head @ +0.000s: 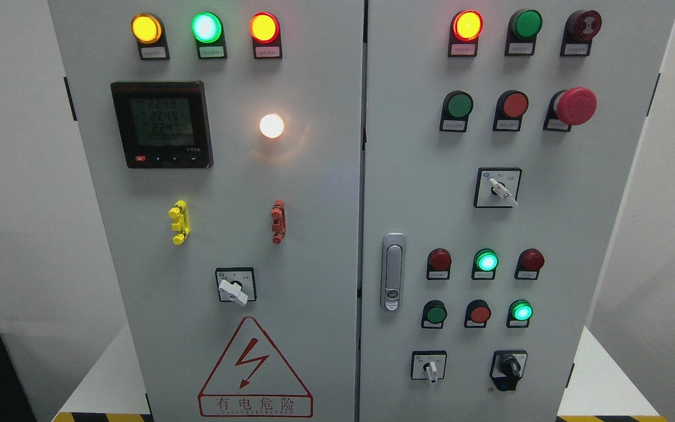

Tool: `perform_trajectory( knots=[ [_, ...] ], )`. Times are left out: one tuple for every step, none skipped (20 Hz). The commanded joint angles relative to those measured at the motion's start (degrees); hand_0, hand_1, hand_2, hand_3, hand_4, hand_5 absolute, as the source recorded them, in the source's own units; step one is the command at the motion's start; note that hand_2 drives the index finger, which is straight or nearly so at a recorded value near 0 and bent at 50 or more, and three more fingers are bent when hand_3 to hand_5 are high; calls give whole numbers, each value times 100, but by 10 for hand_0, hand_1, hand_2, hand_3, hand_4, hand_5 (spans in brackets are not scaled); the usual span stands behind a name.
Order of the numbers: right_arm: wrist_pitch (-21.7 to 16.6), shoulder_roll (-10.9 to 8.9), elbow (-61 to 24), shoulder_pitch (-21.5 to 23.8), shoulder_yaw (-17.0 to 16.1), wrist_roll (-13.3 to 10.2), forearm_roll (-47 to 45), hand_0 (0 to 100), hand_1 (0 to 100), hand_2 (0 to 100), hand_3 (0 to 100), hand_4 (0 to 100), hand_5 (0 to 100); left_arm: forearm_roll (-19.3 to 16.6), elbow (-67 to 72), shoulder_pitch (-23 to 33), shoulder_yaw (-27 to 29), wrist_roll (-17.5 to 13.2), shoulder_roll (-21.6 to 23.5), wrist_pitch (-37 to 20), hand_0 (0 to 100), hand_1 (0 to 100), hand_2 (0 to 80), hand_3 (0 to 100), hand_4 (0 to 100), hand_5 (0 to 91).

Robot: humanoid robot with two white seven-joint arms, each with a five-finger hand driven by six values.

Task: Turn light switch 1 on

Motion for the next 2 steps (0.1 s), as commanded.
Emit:
perform_trajectory(
  knots=[
    [-1, 2, 0, 0, 3, 4, 0, 0, 0, 0, 0, 0, 0, 3, 272, -96, -140, 40, 8, -3, 292, 0, 0, 0, 0, 0],
    [-1, 2, 0, 0, 3, 4, 0, 0, 0, 0, 0, 0, 0, 3, 272, -105, -140, 40, 16, -12, 292, 0, 0, 0, 0, 0]
  ],
)
